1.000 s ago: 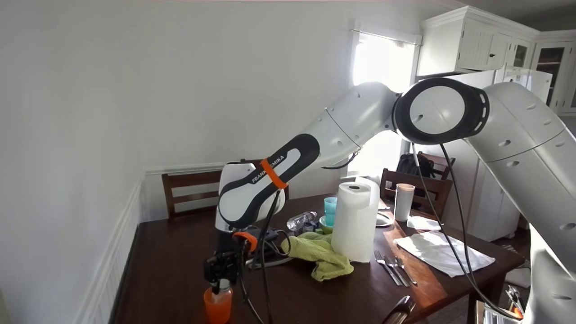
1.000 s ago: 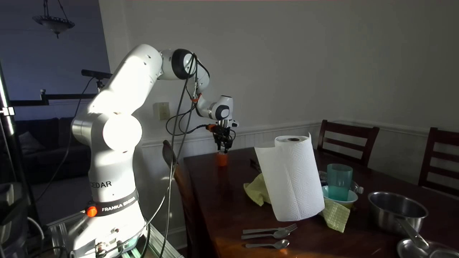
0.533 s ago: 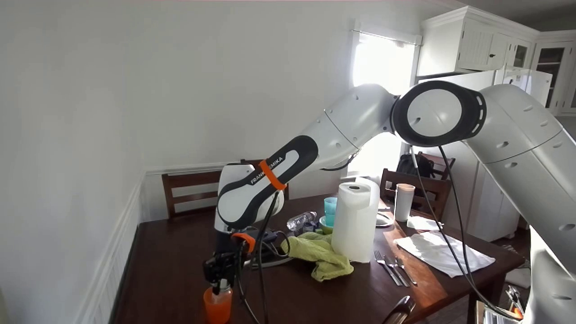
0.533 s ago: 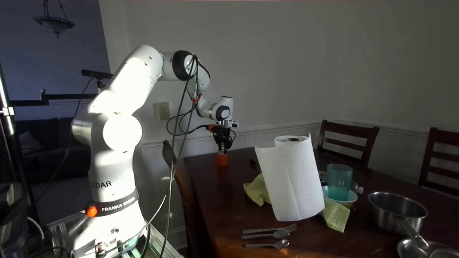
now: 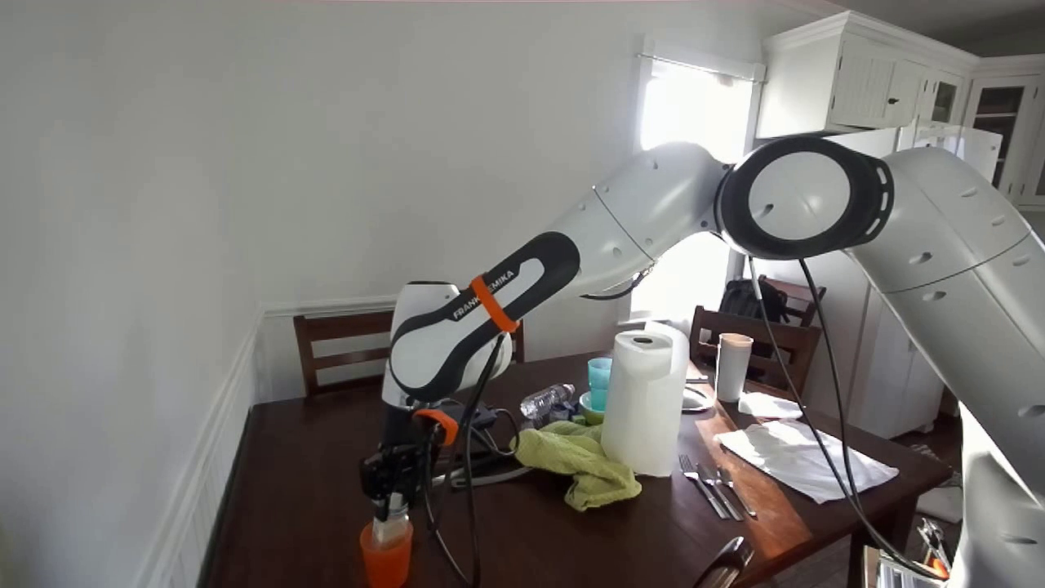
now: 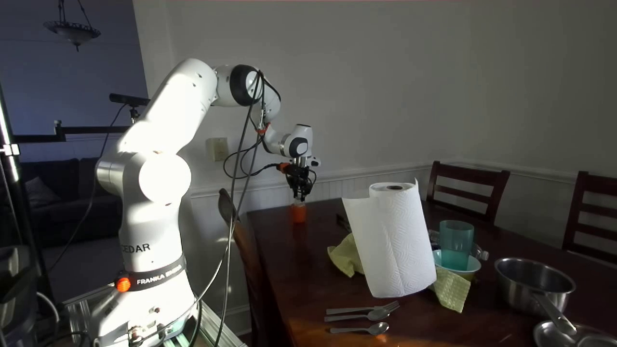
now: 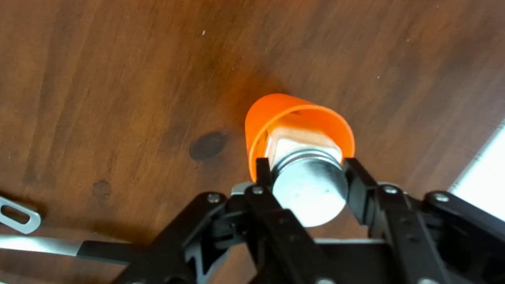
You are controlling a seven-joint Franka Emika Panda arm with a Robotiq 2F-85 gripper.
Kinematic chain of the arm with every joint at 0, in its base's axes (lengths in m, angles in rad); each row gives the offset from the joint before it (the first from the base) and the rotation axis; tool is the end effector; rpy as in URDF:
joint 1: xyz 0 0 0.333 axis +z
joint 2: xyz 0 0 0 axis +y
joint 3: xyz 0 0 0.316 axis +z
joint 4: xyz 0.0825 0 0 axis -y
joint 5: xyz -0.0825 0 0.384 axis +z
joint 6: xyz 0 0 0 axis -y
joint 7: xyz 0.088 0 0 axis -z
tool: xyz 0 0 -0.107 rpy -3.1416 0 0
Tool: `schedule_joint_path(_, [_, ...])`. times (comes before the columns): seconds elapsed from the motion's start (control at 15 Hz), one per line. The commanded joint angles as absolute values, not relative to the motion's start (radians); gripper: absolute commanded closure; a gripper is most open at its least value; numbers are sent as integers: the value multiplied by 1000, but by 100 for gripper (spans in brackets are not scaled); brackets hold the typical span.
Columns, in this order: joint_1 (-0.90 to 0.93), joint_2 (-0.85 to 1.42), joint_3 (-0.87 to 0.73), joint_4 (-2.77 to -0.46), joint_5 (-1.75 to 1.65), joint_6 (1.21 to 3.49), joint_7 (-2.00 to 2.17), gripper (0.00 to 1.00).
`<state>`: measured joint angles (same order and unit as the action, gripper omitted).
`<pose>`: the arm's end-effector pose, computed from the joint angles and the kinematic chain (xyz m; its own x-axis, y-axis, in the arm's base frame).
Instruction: Remove the jar from the orange cup and put it on the table.
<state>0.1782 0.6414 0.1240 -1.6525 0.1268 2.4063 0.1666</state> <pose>0.6688 0.1979 0.2510 0.9971 0.0106 0.0748 0.0241 -0.9828 -0.1832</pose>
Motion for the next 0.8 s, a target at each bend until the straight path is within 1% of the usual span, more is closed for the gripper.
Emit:
schedule_joint_path(0.0, [191,559,119,-1673,128,2363,197,77])
schedule_joint_path(0.47, [208,386,54,-1741,61,2300,336,77])
schedule_joint_path(0.73, [190,374,4,-1761,16,2293,410,77])
